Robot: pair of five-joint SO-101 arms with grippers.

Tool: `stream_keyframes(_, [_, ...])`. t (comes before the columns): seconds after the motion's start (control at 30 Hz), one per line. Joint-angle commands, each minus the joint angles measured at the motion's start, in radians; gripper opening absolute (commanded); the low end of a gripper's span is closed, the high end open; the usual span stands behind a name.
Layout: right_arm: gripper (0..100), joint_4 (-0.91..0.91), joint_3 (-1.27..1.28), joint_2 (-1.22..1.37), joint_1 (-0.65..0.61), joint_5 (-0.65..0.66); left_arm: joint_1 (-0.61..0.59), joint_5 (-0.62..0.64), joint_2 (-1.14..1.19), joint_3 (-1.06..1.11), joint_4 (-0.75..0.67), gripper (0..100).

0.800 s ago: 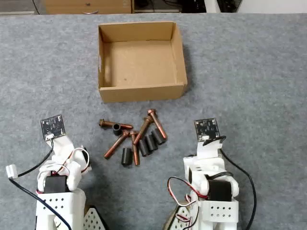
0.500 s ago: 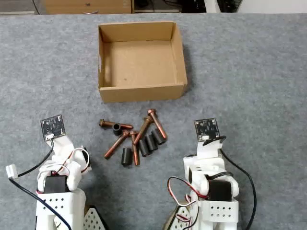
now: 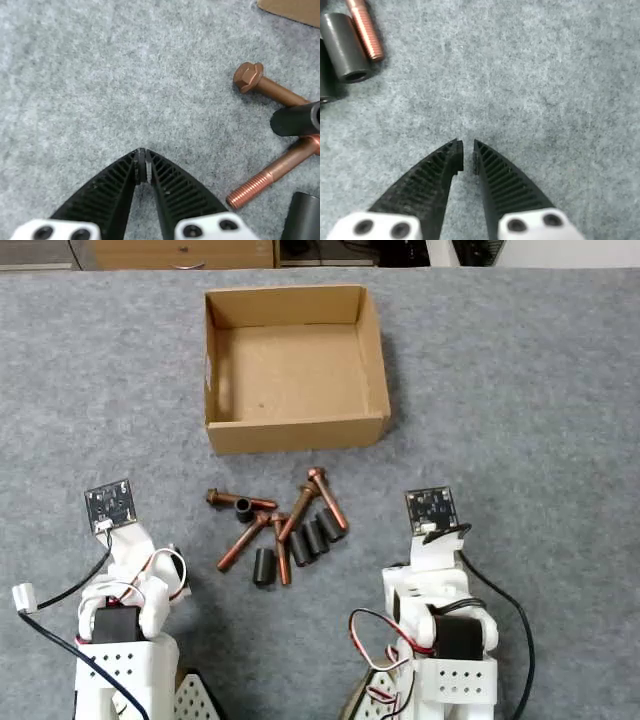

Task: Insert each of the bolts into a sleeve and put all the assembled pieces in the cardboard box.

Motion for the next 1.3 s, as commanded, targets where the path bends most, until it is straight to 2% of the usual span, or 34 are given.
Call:
stream_keyframes(0.0, [5.4,-0.018,-0.002,-0.108,0.007,0.005,0.009,-0.006,-0.007,0.011,0.002,2])
stream_keyframes(0.33, [5.5,-0.02,-0.028,-0.108,0.01,0.006,0.0,-0.005,-0.007,0.011,0.011,2])
stream_keyframes(0.4, [5.5,-0.02,-0.062,-0.108,0.015,0.006,-0.002,-0.005,-0.007,-0.015,0.051,2])
stream_keyframes(0.57, [5.5,-0.025,-0.282,-0.108,0.008,0.006,-0.002,-0.005,-0.007,-0.233,0.235,2])
stream_keyframes(0.87, [5.5,-0.074,-0.648,-0.082,-0.016,0.002,-0.002,-0.011,0.004,-0.592,0.359,2])
stream_keyframes(1.03, [5.4,-0.044,-0.76,0.156,-0.054,-0.005,-0.084,-0.011,0.008,-0.669,0.354,2])
stream_keyframes(1.27, [5.5,0.005,-1.148,0.705,-0.088,-0.106,-0.316,-0.011,0.133,-0.62,0.282,2])
